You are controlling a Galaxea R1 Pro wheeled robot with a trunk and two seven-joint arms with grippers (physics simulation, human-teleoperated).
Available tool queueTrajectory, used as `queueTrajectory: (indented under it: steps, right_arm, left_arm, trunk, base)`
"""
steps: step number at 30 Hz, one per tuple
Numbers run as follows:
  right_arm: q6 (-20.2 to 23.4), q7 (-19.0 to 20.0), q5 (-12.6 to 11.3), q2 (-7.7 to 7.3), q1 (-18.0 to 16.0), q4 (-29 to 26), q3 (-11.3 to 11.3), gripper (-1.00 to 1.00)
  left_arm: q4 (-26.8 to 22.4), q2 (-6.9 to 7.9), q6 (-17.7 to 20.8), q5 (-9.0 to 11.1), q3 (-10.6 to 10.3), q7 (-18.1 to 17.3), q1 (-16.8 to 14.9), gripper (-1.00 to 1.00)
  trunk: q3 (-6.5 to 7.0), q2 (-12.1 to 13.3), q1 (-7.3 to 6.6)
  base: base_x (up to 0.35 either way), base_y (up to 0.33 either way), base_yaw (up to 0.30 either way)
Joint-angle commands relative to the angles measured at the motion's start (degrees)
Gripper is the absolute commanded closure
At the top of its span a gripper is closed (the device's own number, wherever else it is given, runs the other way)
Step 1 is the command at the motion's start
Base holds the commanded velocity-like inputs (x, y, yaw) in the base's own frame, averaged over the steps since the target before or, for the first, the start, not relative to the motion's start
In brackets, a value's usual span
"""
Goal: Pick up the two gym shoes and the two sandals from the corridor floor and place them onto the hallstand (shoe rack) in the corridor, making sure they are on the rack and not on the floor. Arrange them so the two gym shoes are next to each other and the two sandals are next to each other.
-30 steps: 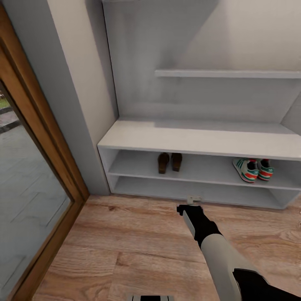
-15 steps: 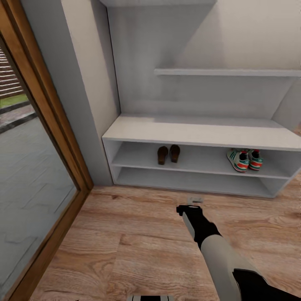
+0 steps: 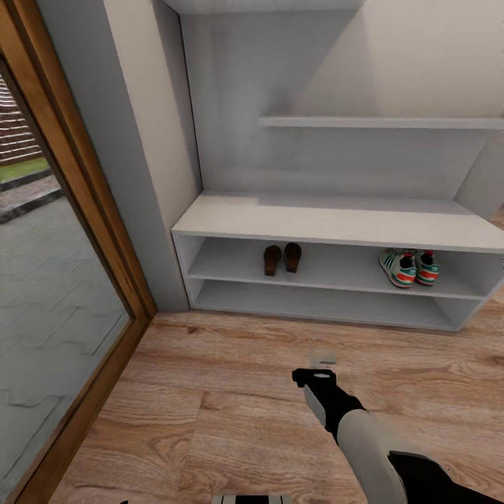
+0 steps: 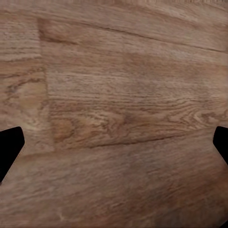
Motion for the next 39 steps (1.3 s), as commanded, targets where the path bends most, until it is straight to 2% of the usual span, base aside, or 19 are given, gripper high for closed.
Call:
queueTrajectory:
  steps: [1,8,9,14,15,18,22,25,26,29,39]
  right_arm:
    - [-4.23,0.06,0.64,-0.95,0.03,4.28,-0.36,-1.0]
    - [-9.61,2.51,0.7,-3.27,0.29,10.35,-0.34,-1.0]
    - [-12.2,7.74,0.71,-5.85,2.13,12.13,-0.34,-1.0]
    - [-14.77,14.85,0.68,-8.79,4.84,12.7,-0.34,-1.0]
    - [-17.54,19.86,0.67,-11.51,7.05,12.84,-0.34,-1.0]
    - [-20.02,22.91,0.67,-13.6,8.78,12.91,-0.34,-1.0]
    - [-23.41,26.47,0.67,-15.85,11.2,12.94,-0.34,-1.0]
    - [-25.87,28.82,0.67,-16.83,13.05,12.96,-0.34,-1.0]
    - [-28.97,31.16,0.67,-17.43,15.29,12.96,-0.34,-1.0]
    - [-32.07,32.38,0.72,-17.71,17.69,12.97,-0.3,-1.0]
    - [-36.38,32.97,0.8,-17.7,21.02,13.02,-0.26,-1.0]
  left_arm:
    - [0.04,0.03,-0.16,0.13,0.18,-0.27,0.0,-1.0]
    - [0.08,0.02,-0.13,0.01,1.78,-0.21,0.01,-1.0]
    - [0.1,-0.05,-0.12,-0.17,3.31,-0.19,0.02,-1.0]
    - [0.14,-0.1,-0.07,-0.26,4.21,-0.04,0.02,-1.0]
    - [0.2,-0.08,-0.04,-0.28,4.55,0.8,0.02,-1.0]
    - [0.34,-0.08,-0.05,-0.22,4.67,2.12,0.02,-1.0]
    - [0.72,-0.12,-0.09,-0.12,4.75,4.49,0.02,-1.0]
    - [0.93,-0.24,-0.1,-0.1,4.75,6.33,0.02,-1.0]
    - [1.06,-0.45,-0.11,-0.06,4.75,8.64,0.02,-1.0]
    - [1.38,-0.65,-0.13,-0.1,4.77,11.08,0.01,-1.0]
    - [3.92,-0.87,-0.28,0.03,4.93,14.91,-0.05,-1.0]
  trunk:
    - [0.18,0.0,-0.04]
    - [1.74,0.09,-0.22]
    - [1.96,0.11,-0.24]
    - [3.06,0.17,-0.37]
    - [3.29,0.19,-0.4]
    - [3.95,0.23,-0.47]
    - [4.68,1.76,-1.32]
    - [5.22,2.96,-1.98]
    - [5.39,3.37,-2.2]
    - [5.93,4.57,-2.86]
    - [7.73,8.58,-5.05]
  base:
    - [0.0,0.0,0.0]
    - [0.0,0.0,0.0]
    - [0.0,0.0,0.0]
    - [0.0,0.0,0.0]
    - [0.0,0.0,0.0]
    - [0.0,0.0,0.0]
    - [0.0,0.0,0.0]
    - [0.0,0.0,0.0]
    - [0.0,0.0,0.0]
    - [0.0,0.0,0.0]
    - [0.0,0.0,0.0]
